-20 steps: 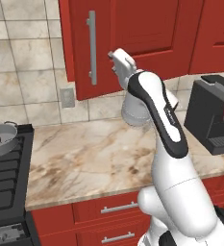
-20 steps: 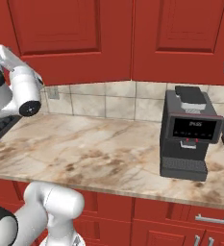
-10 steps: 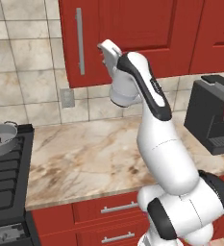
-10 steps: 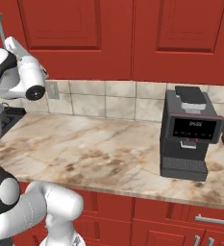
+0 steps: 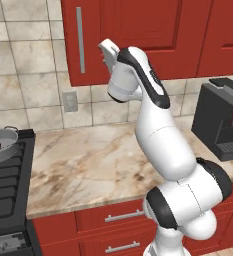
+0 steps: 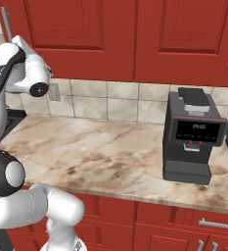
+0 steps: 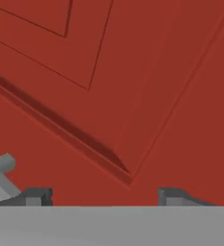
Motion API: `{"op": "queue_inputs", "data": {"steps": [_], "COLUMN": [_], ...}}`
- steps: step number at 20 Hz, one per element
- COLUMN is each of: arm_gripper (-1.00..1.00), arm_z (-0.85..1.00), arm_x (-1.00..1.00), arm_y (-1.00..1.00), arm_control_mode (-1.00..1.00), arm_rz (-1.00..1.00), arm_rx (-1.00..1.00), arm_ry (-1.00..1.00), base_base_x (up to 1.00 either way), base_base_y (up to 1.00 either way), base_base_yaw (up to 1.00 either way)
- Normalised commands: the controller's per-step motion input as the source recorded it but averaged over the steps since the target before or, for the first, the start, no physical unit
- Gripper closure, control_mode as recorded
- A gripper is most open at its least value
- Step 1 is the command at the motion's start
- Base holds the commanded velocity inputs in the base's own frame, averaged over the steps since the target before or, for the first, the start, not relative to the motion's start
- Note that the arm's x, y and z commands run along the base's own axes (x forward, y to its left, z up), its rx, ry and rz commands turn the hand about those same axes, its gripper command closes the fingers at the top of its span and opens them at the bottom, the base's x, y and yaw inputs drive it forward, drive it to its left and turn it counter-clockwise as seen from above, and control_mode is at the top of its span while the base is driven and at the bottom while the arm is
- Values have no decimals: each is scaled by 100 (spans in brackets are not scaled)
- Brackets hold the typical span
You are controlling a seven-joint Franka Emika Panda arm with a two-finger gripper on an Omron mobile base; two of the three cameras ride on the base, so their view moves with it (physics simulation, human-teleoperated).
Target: Open the cabinet and move the ladle to the pot. Then close the cabinet.
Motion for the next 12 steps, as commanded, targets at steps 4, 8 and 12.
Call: {"op": "queue_inputs", "data": {"steps": [4,8,12], "arm_gripper": [-100,-100,-100], "arm_z": [0,2,7], "arm_x": [59,50,13], "arm_y": [19,21,22], "arm_control_mode": [-100,-100,-100], "arm_rz": [-6,-6,-4], "arm_rx": [0,0,0], "arm_ry": [0,0,1], "base_base_x": [0,0,0], "base_base_y": [0,0,0], "base_base_yaw": [0,0,0]}}
